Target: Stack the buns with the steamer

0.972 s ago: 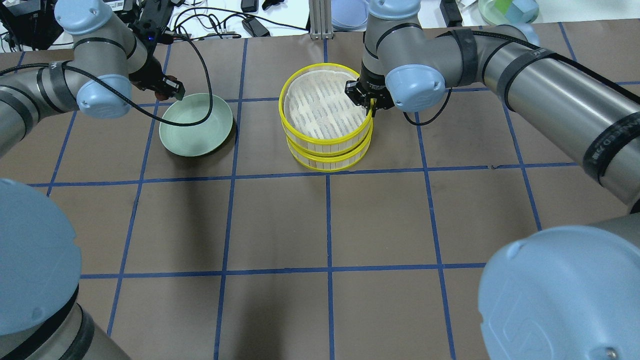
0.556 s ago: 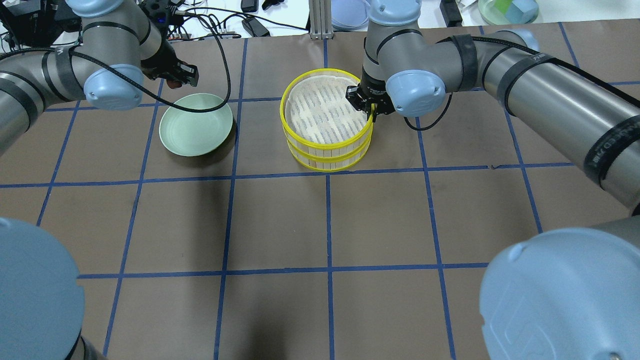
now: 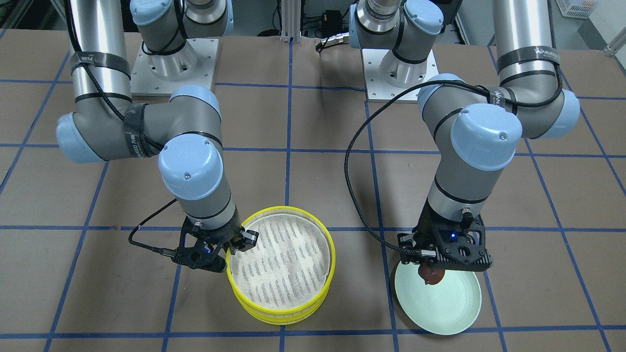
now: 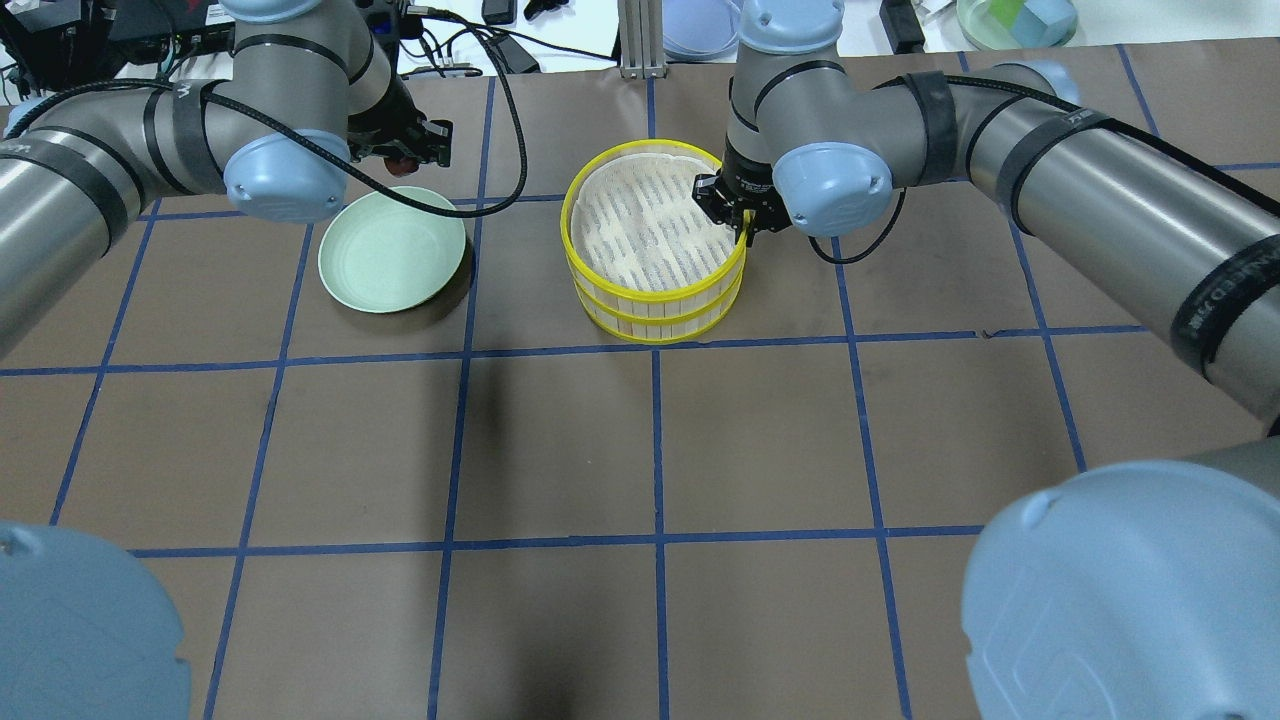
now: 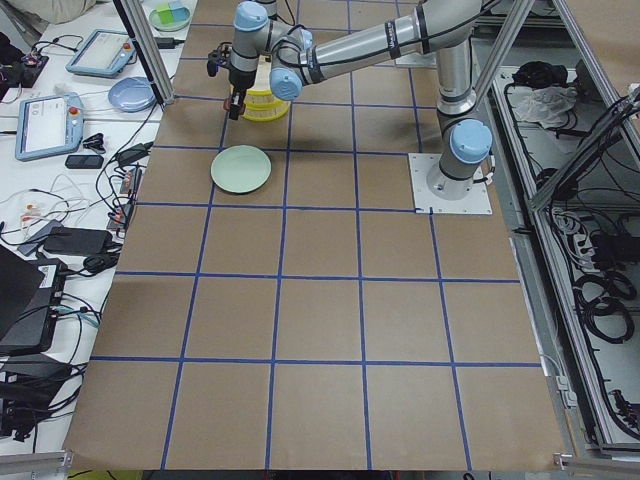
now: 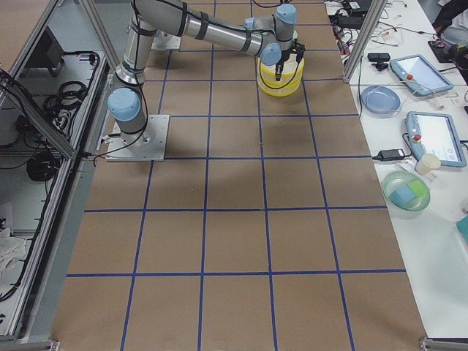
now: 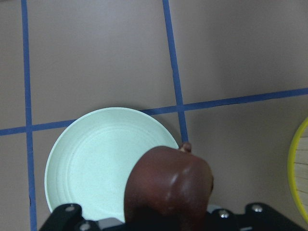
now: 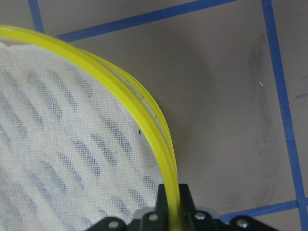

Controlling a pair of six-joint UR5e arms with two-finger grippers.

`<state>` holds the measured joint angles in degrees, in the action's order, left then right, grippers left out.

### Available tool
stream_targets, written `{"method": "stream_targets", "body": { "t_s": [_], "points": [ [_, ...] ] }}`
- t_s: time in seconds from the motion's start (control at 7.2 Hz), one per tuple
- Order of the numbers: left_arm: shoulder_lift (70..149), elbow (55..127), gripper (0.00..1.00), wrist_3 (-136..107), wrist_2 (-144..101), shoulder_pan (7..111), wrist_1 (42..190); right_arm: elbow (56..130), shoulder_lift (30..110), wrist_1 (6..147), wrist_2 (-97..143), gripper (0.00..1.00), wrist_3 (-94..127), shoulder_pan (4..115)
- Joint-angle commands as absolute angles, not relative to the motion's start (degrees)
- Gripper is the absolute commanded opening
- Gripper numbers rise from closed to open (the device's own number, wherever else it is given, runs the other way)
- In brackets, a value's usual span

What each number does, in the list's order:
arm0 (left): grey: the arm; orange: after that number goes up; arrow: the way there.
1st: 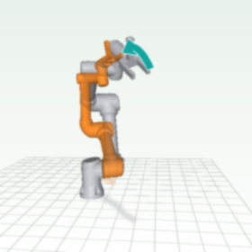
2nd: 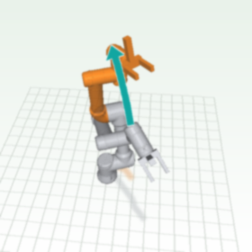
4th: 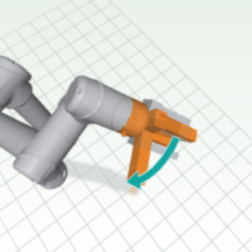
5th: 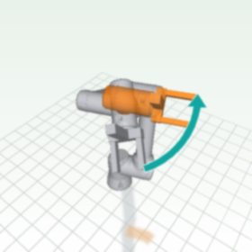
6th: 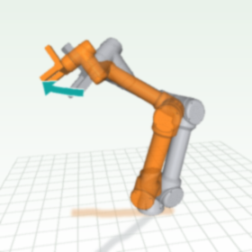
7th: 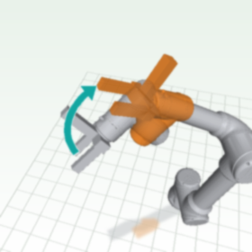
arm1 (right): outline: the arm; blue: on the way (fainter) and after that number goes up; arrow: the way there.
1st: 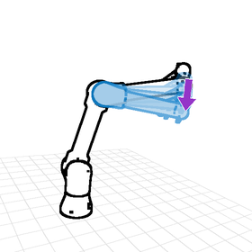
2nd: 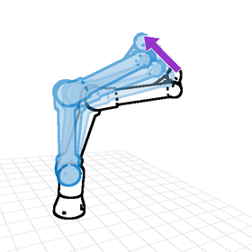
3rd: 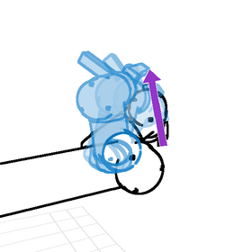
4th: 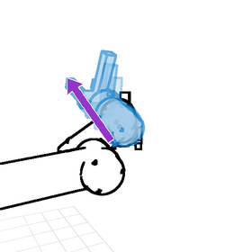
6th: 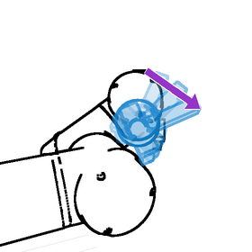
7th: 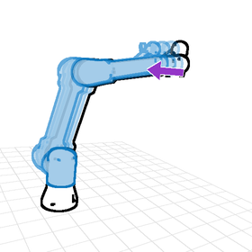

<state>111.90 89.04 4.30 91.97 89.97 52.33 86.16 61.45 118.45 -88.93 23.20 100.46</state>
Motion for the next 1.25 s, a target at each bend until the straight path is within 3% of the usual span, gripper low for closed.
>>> {"method": "stream_targets", "body": {
  "t_s": [0.0,0.14,0.28,0.56,0.83,1.11],
  "points": [
    [111.7,89.0,0.00,0.2,91.9,90.3,52.5,86.1,61.5,118.7,-88.8,0.00,23.3,100.5],
    [111.6,89.1,0.00,-0.1,91.4,90.4,52.6,86.1,61.5,118.7,-88.8,0.00,23.3,100.5],
    [112.6,89.4,0.00,-0.1,91.4,90.6,52.6,86.2,61.5,118.7,-88.8,0.06,23.2,100.5],
    [111.9,89.5,0.00,0.4,91.5,91.2,52.6,86.2,61.5,118.7,-88.2,0.45,23.2,100.5],
    [111.4,89.4,0.00,-0.2,91.2,92.5,52.1,86.2,61.6,119.4,-88.0,0.73,23.3,100.5],
    [111.5,88.9,0.00,-4.9,91.2,96.5,51.6,86.0,64.5,119.4,-88.0,0.77,23.1,100.2]
  ]
}}
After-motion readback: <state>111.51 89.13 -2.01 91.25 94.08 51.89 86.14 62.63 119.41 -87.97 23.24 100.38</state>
